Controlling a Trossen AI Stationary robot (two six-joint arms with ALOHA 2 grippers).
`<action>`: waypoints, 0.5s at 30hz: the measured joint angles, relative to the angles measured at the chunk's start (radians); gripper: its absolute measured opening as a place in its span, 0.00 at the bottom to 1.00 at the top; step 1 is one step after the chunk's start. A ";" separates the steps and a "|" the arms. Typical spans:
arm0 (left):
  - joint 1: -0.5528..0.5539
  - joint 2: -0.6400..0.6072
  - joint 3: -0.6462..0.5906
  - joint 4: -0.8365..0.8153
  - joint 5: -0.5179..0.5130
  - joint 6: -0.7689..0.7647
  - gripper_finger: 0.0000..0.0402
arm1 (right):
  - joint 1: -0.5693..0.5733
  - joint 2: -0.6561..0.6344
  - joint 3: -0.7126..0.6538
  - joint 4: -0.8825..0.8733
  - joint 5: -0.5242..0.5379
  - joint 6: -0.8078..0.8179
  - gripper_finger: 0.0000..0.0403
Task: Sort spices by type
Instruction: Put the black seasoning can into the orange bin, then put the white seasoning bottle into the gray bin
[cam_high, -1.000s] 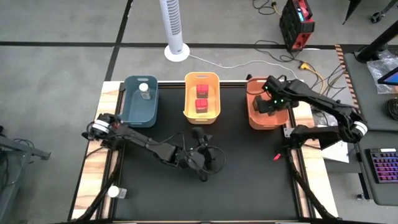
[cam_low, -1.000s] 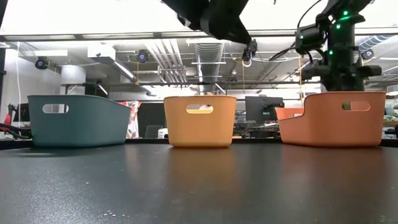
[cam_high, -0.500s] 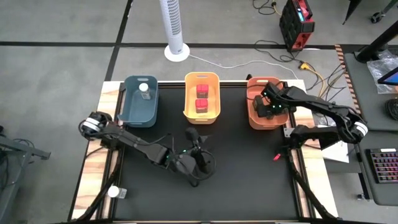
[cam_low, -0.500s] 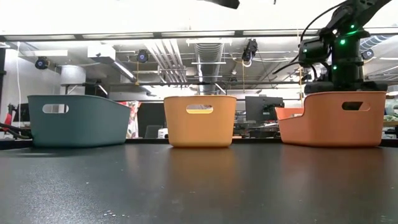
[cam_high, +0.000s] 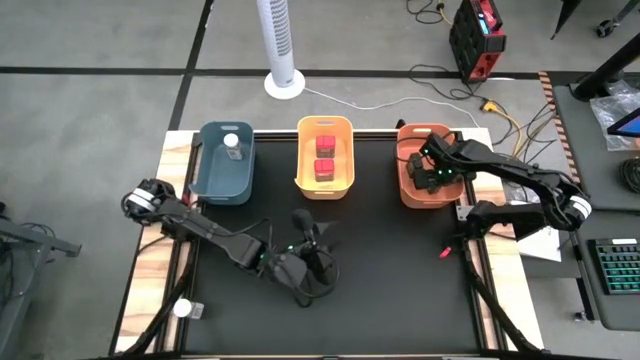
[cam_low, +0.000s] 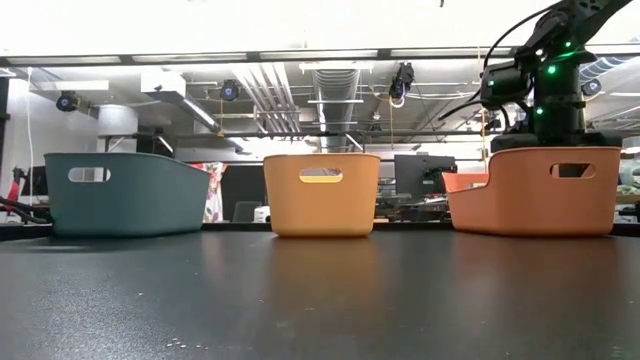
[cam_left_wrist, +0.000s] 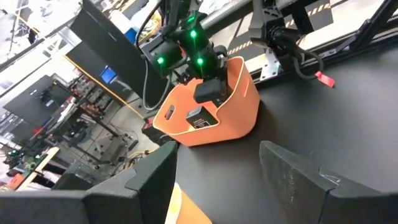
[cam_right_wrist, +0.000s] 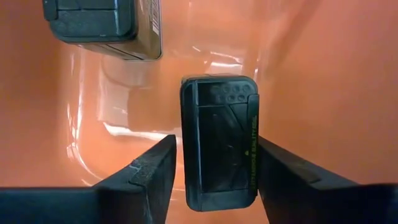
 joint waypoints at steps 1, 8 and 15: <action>0.000 0.000 0.000 -0.007 0.000 -0.003 0.53 | 0.000 0.000 0.000 0.001 0.001 -0.003 0.48; 0.001 0.001 0.000 -0.033 0.001 -0.038 0.53 | 0.000 -0.001 0.003 0.002 0.010 -0.015 0.53; 0.000 0.002 0.000 -0.049 0.002 -0.063 0.53 | 0.000 -0.001 0.050 -0.002 0.028 -0.024 0.64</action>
